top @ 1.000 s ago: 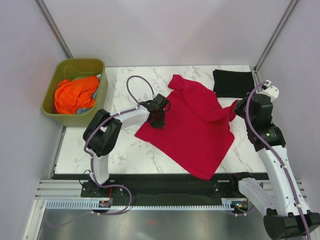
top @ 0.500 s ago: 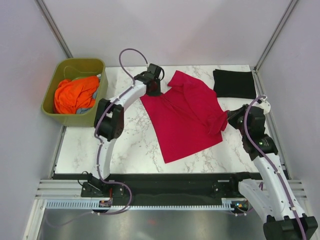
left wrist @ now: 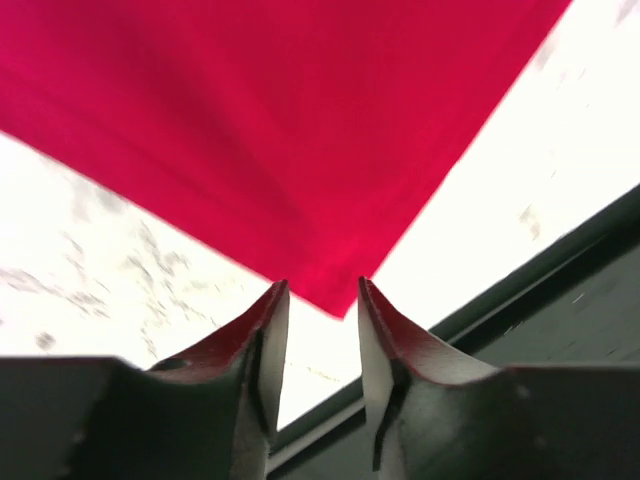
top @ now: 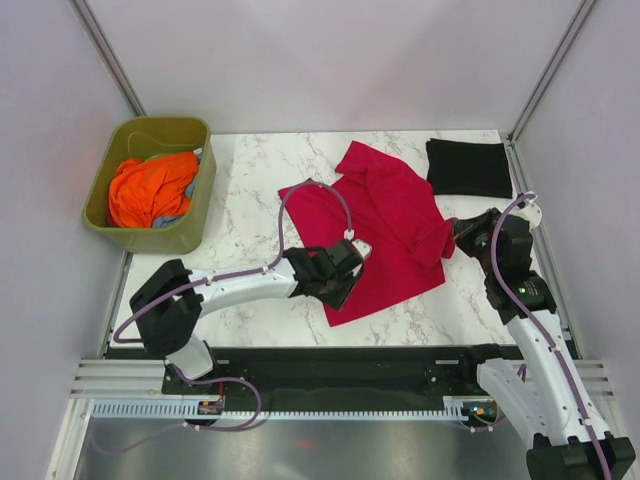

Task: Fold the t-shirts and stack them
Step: Flatten the tshirt out, then fold the tshirt

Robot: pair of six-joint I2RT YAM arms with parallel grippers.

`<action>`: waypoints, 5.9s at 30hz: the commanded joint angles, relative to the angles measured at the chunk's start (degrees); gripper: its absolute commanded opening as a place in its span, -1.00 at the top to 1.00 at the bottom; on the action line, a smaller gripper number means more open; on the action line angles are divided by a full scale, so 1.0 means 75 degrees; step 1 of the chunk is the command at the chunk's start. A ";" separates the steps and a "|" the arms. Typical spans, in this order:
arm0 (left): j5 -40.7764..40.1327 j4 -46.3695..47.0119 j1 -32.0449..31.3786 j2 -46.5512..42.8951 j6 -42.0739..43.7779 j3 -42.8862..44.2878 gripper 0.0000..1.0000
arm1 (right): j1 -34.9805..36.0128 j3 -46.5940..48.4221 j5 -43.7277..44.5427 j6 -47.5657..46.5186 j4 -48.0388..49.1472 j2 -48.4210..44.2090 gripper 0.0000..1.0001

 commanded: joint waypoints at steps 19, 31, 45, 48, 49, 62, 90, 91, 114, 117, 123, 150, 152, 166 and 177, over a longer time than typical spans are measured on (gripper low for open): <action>-0.0105 0.0908 -0.0919 0.0547 -0.0026 -0.1227 0.11 | -0.0023 -0.0031 0.0179 0.0037 0.0080 -0.0349 1.00; -0.0864 -0.0210 -0.1059 0.0572 -0.0401 -0.0784 0.89 | -0.0011 0.0272 0.0542 -0.0138 -0.0130 -0.0291 1.00; -0.5988 -0.3932 -0.0825 -0.1807 0.0312 0.7137 0.95 | -0.0023 0.7686 0.3154 -0.2071 -0.2731 0.2205 1.00; -0.5533 -0.3850 -0.0849 -0.2088 0.0594 0.8065 0.95 | -0.0011 0.8511 0.3436 -0.2376 -0.2966 0.1925 1.00; -0.5333 -0.3815 -0.0837 -0.2217 0.0607 0.8159 0.95 | -0.0023 0.8640 0.3681 -0.2389 -0.3013 0.1657 1.00; -0.3092 -0.3195 -0.0848 -0.3038 0.0571 0.7915 0.95 | -0.0011 0.8818 0.3930 -0.3313 -0.1833 -0.0057 1.00; -0.2086 -0.1846 0.3722 -0.0834 0.1556 0.7750 0.95 | -0.0011 0.7422 0.1280 -0.4533 0.1745 0.4059 1.00; -0.1853 -0.1881 0.3722 -0.1010 0.1452 0.7576 0.95 | 0.0000 0.7446 0.1385 -0.4545 0.1640 0.3941 1.00; 0.0634 -0.1495 0.3722 -0.4797 0.0547 0.6379 0.95 | -0.0023 0.9332 0.2206 -0.4333 -0.0974 0.0833 1.00; 0.0318 -0.1483 0.3722 -0.4586 0.0769 0.6146 0.95 | -0.0011 0.9357 0.2335 -0.4801 -0.0741 0.1290 1.00; -0.1053 -0.1214 0.3733 -0.3696 0.1344 0.4975 0.95 | -0.0023 0.7345 0.1787 -0.5236 0.0897 0.1971 1.00; 0.1230 0.0931 0.7577 0.3569 0.1122 0.5484 0.95 | 0.0001 0.7057 -0.1613 -0.2601 0.6561 1.1602 1.00; 0.1442 0.0943 0.7636 0.4153 0.1250 0.5954 0.95 | 0.0035 0.7667 -0.1660 -0.2518 0.6468 1.2151 1.00; 0.1641 0.0920 0.7812 0.5809 0.1954 0.8019 0.95 | 0.0153 0.8912 -0.1297 -0.2424 0.5577 1.2999 1.00; 0.1666 0.0966 0.7812 0.5400 0.2774 0.7423 0.95 | 0.0129 0.5436 -0.0466 -0.3150 0.5576 1.0316 1.00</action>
